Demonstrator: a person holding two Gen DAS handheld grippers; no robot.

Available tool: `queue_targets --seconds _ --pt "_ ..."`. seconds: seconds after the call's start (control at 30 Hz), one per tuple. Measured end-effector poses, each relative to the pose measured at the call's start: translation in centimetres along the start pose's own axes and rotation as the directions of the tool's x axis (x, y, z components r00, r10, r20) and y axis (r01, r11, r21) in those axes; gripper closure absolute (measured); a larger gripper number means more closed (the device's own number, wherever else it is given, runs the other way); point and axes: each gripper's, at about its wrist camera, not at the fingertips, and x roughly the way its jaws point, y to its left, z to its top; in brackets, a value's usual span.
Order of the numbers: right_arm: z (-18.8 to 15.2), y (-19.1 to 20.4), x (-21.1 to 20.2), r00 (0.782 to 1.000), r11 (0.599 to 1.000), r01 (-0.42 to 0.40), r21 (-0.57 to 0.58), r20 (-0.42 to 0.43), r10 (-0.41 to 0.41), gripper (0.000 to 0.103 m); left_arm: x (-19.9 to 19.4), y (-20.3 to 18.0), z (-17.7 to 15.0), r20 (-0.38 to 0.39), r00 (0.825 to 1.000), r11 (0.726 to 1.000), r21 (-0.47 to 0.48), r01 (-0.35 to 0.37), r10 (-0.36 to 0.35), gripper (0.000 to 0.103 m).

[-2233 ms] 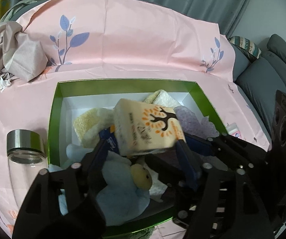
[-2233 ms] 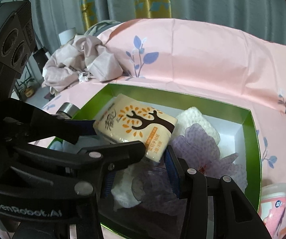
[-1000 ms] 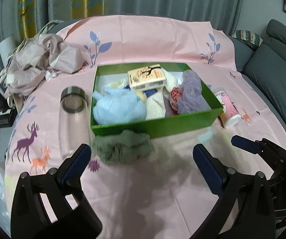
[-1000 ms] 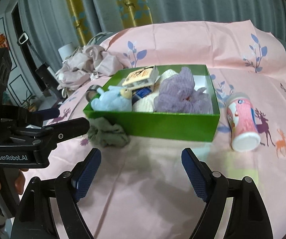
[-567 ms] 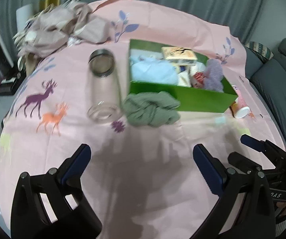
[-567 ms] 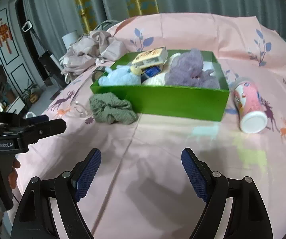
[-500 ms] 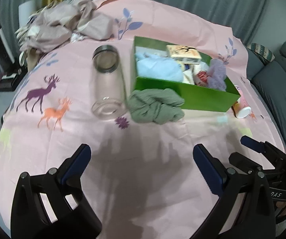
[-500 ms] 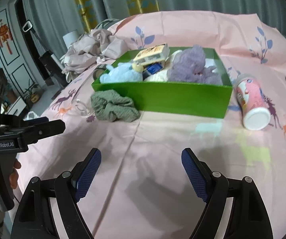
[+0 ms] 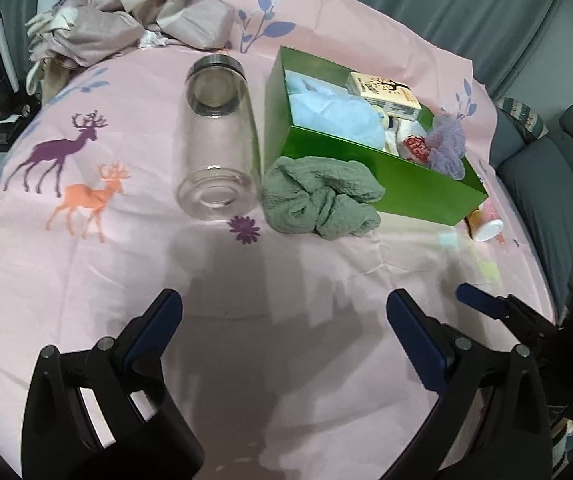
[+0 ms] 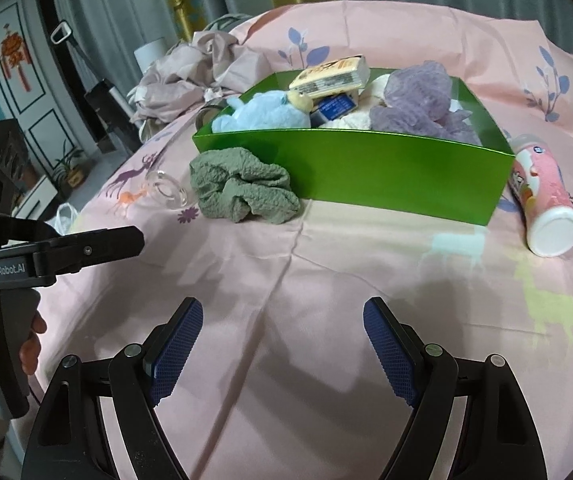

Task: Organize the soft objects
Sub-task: 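Withdraw the right gripper and move it to the crumpled green towel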

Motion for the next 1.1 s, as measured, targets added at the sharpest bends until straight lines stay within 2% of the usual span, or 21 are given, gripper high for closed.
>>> queue_targets --seconds 0.23,0.53,0.73,0.87,0.93,1.0,1.1 --pt "0.3 -0.2 1.3 1.0 1.0 -0.019 0.0 -0.019 0.019 0.02 1.4 0.0 1.1 -0.017 0.999 0.999 -0.019 0.044 -0.044 0.001" --pt "1.1 -0.3 3.0 0.999 0.999 -0.037 0.002 -0.032 0.037 0.02 3.9 -1.0 2.8 -0.016 0.999 0.999 0.021 0.048 -0.048 0.001" --pt "2.1 0.1 4.2 0.998 0.998 -0.046 -0.033 -0.041 0.044 0.02 5.4 -0.8 4.1 -0.012 0.998 0.997 0.014 0.069 -0.069 0.002" --pt "3.3 0.7 5.8 0.996 0.996 -0.067 -0.063 -0.056 0.064 0.02 6.4 -0.9 4.5 -0.036 0.995 0.995 0.006 0.095 -0.094 0.003" --pt "3.9 0.9 6.5 0.996 0.995 -0.076 -0.07 -0.058 0.072 0.02 6.7 -1.1 4.4 -0.041 0.994 0.995 0.005 0.101 -0.101 0.007" --pt "4.5 1.0 7.1 0.995 0.993 -0.085 -0.08 -0.059 0.08 0.02 6.9 -1.2 4.4 -0.048 0.994 0.995 -0.004 0.102 -0.102 0.022" --pt "5.2 1.1 7.8 0.994 0.992 -0.095 -0.088 -0.061 0.09 0.02 6.9 -0.7 4.8 -0.042 0.991 0.992 -0.037 0.124 -0.125 0.026"
